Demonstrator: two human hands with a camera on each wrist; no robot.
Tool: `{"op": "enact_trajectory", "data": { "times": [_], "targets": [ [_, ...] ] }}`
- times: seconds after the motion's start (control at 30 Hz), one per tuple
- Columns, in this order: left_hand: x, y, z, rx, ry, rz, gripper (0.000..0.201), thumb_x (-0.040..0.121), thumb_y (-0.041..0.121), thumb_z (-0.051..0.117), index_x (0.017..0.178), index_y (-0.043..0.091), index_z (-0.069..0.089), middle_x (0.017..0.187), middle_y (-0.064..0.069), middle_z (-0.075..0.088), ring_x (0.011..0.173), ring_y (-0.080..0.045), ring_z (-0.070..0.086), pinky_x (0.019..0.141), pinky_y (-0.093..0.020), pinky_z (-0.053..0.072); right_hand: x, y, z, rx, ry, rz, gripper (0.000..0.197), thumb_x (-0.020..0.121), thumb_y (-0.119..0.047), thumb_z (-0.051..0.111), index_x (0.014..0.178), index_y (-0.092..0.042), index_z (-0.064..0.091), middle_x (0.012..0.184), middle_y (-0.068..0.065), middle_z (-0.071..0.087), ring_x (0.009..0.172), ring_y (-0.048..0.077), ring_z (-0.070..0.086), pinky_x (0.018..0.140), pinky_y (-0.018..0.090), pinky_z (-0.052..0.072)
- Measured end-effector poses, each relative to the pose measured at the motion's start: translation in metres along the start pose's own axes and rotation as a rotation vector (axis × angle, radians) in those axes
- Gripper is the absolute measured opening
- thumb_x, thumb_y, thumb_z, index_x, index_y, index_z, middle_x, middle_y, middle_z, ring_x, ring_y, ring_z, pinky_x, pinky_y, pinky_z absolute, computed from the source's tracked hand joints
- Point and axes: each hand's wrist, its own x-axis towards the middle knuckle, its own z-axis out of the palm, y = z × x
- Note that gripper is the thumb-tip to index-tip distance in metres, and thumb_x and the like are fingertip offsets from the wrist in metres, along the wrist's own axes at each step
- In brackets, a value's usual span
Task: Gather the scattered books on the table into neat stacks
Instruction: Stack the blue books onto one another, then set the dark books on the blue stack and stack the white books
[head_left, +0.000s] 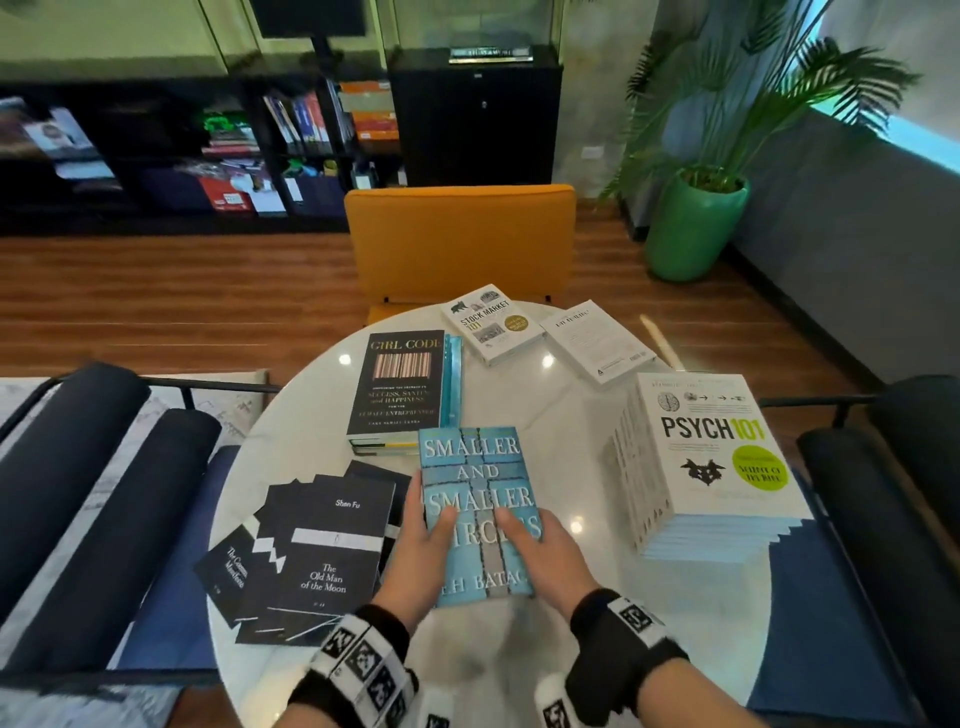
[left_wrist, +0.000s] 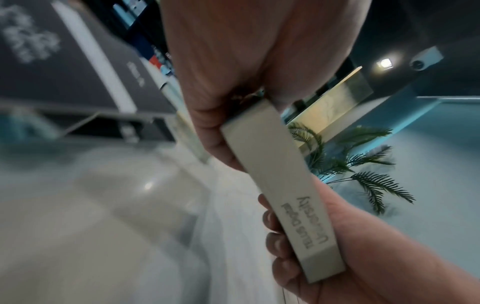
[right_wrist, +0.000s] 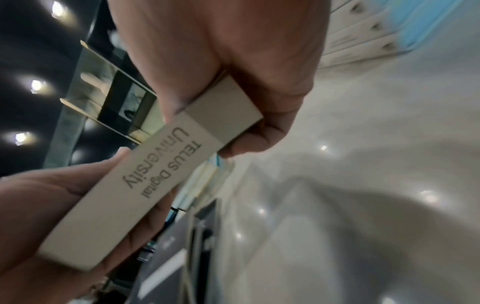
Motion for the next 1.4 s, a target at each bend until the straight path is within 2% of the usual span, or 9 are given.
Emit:
{"op": "enact_trajectory", "data": {
  "times": [0.13, 0.23, 0.37, 0.53, 0.7, 0.83, 0.93, 1.23, 1.4],
  "targets": [
    [0.031, 0.045, -0.036, 0.024, -0.081, 0.052, 0.055, 0.095, 0.01, 0.058, 0.135, 0.036, 0.03, 0.125, 0.001, 0.063, 0.106, -0.015, 0.068, 0.081, -0.029, 0.059, 0.028, -0.061, 0.027, 0.018, -0.006, -0.133, 0.032, 0.087, -0.048, 0.063, 0.103, -0.021, 0.069, 0.095, 0.0, 0.076, 0.085, 0.014, 0.073, 0.081, 0.034, 0.058],
    [0.06, 0.068, -0.067, 0.106, -0.203, 0.071, 0.065, 0.086, 0.005, 0.069, 0.137, 0.026, 0.036, 0.129, -0.001, 0.062, 0.113, -0.017, 0.065, 0.082, -0.029, 0.058, 0.059, -0.092, 0.045, 0.003, 0.045, -0.154, 0.032, 0.089, -0.048, 0.061, 0.102, -0.021, 0.069, 0.096, -0.001, 0.075, 0.085, 0.015, 0.072, 0.081, 0.034, 0.058],
    [0.111, 0.076, -0.106, 0.438, -0.155, 0.1, 0.075, 0.069, 0.047, 0.079, 0.132, 0.052, 0.039, 0.128, 0.011, 0.06, 0.124, -0.022, 0.053, 0.101, -0.05, 0.047, 0.1, -0.116, 0.07, -0.019, 0.092, -0.148, 0.028, 0.096, -0.039, 0.053, 0.103, -0.015, 0.065, 0.096, 0.003, 0.073, 0.085, 0.019, 0.071, 0.079, 0.034, 0.058],
    [0.159, 0.078, -0.126, 0.527, -0.185, 0.164, 0.078, 0.071, 0.046, 0.075, 0.138, 0.041, 0.035, 0.129, 0.01, 0.058, 0.121, -0.018, 0.054, 0.102, -0.048, 0.047, 0.146, -0.137, 0.091, -0.067, 0.127, -0.1, 0.037, 0.092, -0.033, 0.043, 0.117, -0.008, 0.054, 0.108, 0.009, 0.066, 0.09, 0.024, 0.068, 0.081, 0.039, 0.057],
    [0.19, 0.074, -0.135, 0.56, -0.196, 0.179, 0.076, 0.075, 0.036, 0.07, 0.14, 0.027, 0.033, 0.129, 0.001, 0.061, 0.116, -0.018, 0.06, 0.101, -0.047, 0.048, 0.181, -0.146, 0.103, -0.286, 0.16, 0.011, 0.02, 0.09, -0.031, 0.04, 0.081, -0.015, 0.045, 0.108, 0.012, 0.043, 0.074, 0.019, 0.047, 0.079, 0.033, 0.041],
    [0.209, 0.062, -0.141, 0.587, -0.21, 0.178, 0.069, 0.084, 0.021, 0.07, 0.14, 0.028, 0.032, 0.131, 0.001, 0.06, 0.117, -0.018, 0.059, 0.103, -0.048, 0.047, 0.197, -0.141, 0.107, -0.405, 0.198, 0.07, 0.024, 0.091, -0.029, 0.045, 0.101, -0.008, 0.053, 0.11, 0.018, 0.049, 0.096, 0.03, 0.049, 0.09, 0.04, 0.044],
    [0.216, 0.056, -0.143, 0.631, -0.191, 0.176, 0.068, 0.082, 0.028, 0.07, 0.14, 0.031, 0.033, 0.127, 0.002, 0.062, 0.114, -0.018, 0.061, 0.099, -0.048, 0.049, 0.198, -0.141, 0.113, -0.39, 0.2, 0.067, 0.033, 0.093, -0.027, 0.041, 0.111, -0.005, 0.057, 0.119, 0.022, 0.047, 0.106, 0.038, 0.053, 0.097, 0.045, 0.047],
    [0.223, 0.033, -0.145, 0.874, -0.122, 0.167, 0.064, 0.087, 0.042, 0.062, 0.141, 0.031, 0.029, 0.126, 0.0, 0.058, 0.116, -0.026, 0.05, 0.095, -0.035, 0.03, 0.193, -0.121, 0.115, -0.505, 0.196, -0.022, 0.034, 0.099, -0.024, 0.039, 0.131, -0.013, 0.045, 0.123, 0.013, 0.039, 0.113, 0.031, 0.052, 0.097, 0.043, 0.05],
    [0.209, 0.038, -0.144, 0.96, -0.139, 0.128, 0.098, 0.082, 0.056, 0.066, 0.155, 0.019, 0.011, 0.158, -0.005, 0.023, 0.141, -0.027, 0.022, 0.115, -0.039, 0.021, 0.182, -0.116, 0.105, -0.623, 0.192, -0.17, 0.062, 0.09, -0.037, 0.054, 0.144, -0.028, 0.026, 0.123, 0.004, 0.054, 0.117, 0.028, 0.041, 0.097, 0.04, 0.035]
  ]
}}
